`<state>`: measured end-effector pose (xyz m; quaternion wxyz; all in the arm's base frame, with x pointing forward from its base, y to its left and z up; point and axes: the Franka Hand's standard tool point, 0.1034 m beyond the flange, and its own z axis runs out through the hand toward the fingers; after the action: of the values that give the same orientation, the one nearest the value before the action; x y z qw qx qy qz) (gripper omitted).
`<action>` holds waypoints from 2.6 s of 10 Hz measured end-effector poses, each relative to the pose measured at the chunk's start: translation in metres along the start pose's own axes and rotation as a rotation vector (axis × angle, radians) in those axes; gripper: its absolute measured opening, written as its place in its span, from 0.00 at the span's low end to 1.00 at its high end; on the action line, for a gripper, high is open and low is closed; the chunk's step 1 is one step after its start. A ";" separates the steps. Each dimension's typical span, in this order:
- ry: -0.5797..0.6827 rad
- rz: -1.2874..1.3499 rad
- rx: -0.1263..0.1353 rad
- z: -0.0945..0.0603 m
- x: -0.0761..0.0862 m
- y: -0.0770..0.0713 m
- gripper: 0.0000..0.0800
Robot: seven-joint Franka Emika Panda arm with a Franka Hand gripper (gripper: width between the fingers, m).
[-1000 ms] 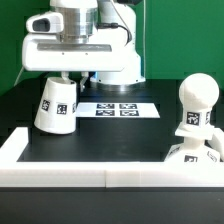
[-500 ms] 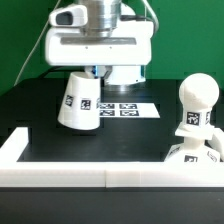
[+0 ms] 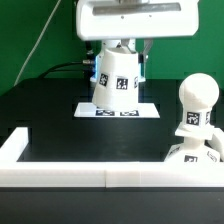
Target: Assemble lamp
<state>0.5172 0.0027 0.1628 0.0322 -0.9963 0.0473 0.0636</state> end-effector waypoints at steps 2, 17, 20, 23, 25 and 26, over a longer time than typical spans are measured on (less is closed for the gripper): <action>-0.018 0.002 -0.002 0.001 0.000 0.003 0.06; -0.042 0.147 0.025 -0.072 0.077 -0.119 0.06; -0.043 0.149 0.025 -0.071 0.077 -0.116 0.06; 0.012 0.123 0.031 -0.051 0.080 -0.117 0.06; 0.032 0.117 0.033 -0.046 0.089 -0.120 0.06; 0.036 0.117 0.033 -0.043 0.091 -0.121 0.06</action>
Offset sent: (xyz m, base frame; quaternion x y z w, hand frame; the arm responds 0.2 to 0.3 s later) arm 0.0000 0.0000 0.0000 0.0000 0.0000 0.0000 1.0000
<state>0.6241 0.1118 0.2001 0.0438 -0.9922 0.1071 0.0467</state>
